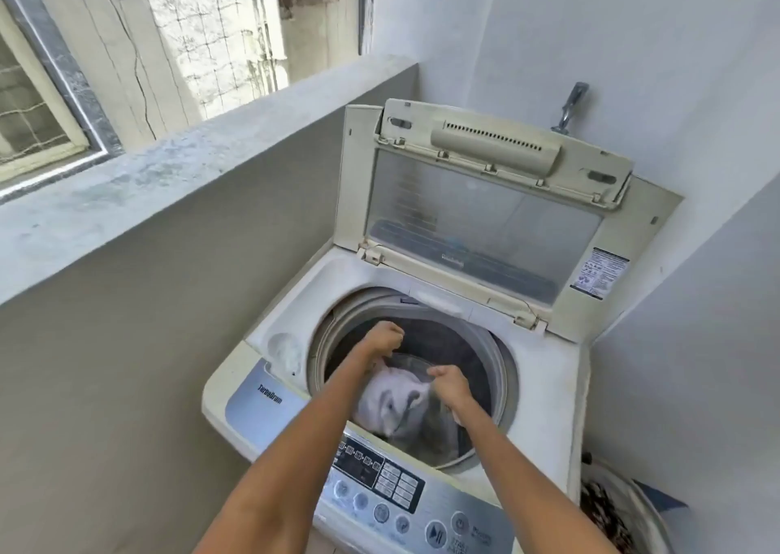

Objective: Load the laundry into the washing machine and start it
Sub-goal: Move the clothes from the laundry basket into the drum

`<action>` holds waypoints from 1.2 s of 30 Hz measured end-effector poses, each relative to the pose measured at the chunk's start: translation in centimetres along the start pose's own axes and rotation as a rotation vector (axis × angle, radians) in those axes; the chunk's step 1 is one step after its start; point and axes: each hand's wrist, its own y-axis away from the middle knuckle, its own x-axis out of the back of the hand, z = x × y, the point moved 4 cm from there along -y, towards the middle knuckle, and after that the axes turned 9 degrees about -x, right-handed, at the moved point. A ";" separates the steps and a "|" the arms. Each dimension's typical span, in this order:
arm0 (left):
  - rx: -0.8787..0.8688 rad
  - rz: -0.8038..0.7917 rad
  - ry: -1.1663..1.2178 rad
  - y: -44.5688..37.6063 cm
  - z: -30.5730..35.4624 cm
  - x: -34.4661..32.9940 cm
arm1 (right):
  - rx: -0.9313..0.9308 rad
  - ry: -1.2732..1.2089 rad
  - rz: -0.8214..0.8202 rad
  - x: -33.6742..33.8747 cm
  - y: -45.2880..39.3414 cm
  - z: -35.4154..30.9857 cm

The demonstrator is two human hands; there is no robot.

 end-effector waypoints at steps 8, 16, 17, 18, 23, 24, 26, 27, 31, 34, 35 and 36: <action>-0.107 -0.178 0.088 -0.9 9.4 -9.0 | 0.153 -0.271 0.232 10.4 2.4 -0.4; -0.284 -0.377 -0.050 0.2 18.6 -25.7 | -0.027 -0.607 0.392 23.3 2.9 12.3; -0.279 -0.404 -0.077 0.4 18.7 -28.3 | -0.068 -0.613 0.418 24.5 3.3 14.4; -0.275 -0.443 -0.097 0.5 18.6 -31.1 | -0.105 -0.622 0.436 25.4 3.1 16.7; -0.266 -0.603 -0.231 1.4 15.2 -43.9 | -0.257 -0.649 0.426 26.7 1.7 28.7; -0.240 -0.604 -0.245 1.1 13.5 -46.1 | -0.289 -0.669 0.403 26.2 0.5 31.4; -0.159 -0.546 -0.254 0.2 9.5 -49.4 | -0.366 -0.703 0.371 24.9 -1.5 36.2; -0.106 -0.512 -0.258 -0.6 6.9 -51.0 | -0.411 -0.710 0.343 23.9 -2.9 38.4; 0.103 -0.413 -0.292 -3.5 -3.8 -55.8 | -0.502 -0.719 0.234 19.3 -9.4 45.8; 0.271 -0.315 -0.302 -5.0 -11.1 -58.2 | -0.562 -0.651 0.140 15.3 -14.0 50.5; 0.317 -0.293 -0.295 -5.4 -13.2 -58.9 | -0.586 -0.630 0.101 13.8 -15.2 51.9; 0.344 -0.277 -0.285 -5.7 -14.5 -59.3 | -0.607 -0.599 0.064 12.6 -16.0 52.8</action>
